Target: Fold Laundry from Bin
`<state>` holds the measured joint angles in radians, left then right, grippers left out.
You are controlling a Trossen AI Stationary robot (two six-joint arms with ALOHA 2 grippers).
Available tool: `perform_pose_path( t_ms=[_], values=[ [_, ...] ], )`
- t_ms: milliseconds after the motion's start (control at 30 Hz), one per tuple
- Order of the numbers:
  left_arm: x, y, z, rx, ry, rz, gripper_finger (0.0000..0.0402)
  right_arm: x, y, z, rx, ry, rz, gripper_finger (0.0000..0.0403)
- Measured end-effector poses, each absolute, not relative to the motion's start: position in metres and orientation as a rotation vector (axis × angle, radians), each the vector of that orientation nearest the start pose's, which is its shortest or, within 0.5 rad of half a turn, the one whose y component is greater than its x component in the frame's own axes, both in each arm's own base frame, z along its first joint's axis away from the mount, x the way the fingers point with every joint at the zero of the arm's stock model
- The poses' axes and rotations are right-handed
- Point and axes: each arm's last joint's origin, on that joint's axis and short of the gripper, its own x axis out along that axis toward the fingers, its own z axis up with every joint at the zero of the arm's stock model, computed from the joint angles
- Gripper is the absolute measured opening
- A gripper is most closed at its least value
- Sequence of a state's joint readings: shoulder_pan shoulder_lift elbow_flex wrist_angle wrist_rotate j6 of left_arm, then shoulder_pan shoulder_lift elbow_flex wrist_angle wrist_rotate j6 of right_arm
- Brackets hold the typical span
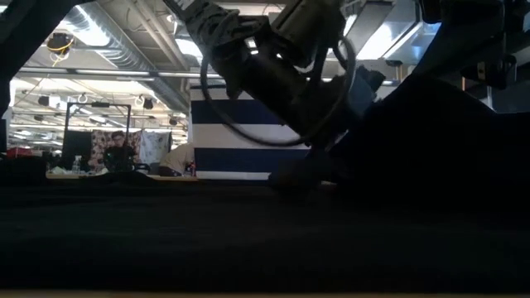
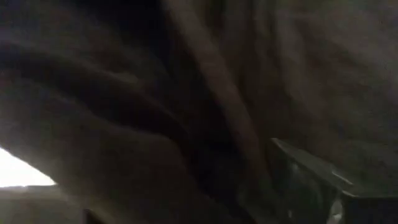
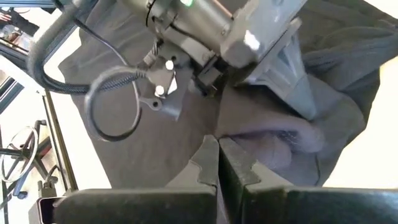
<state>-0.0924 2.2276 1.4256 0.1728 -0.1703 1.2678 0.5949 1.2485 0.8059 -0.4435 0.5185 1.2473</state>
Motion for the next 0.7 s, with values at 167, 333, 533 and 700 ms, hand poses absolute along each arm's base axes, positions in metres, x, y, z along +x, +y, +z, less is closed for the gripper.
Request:
perform_pose_path(
  t_ms=[167,333,533,700],
  values=[
    [0.471,-0.04,0.122,1.336,0.604,-0.306,0.0123,0.2085,0.1244,0.2311,0.727,0.677,-0.374,0.0],
    [0.4708,-0.0369,0.1229,1.362,0.656,-0.229,0.0012,0.2072,0.1272,0.23,0.763,0.767,-0.304,0.0008],
    [0.4702,-0.0348,0.1226,1.377,0.683,-0.209,0.0004,0.2053,0.1308,0.2294,0.806,0.872,-0.215,0.0071],
    [0.4694,-0.0338,0.1284,1.408,0.698,-0.183,0.0003,0.2028,0.1293,0.227,0.787,0.907,-0.233,0.0144]
  ],
)
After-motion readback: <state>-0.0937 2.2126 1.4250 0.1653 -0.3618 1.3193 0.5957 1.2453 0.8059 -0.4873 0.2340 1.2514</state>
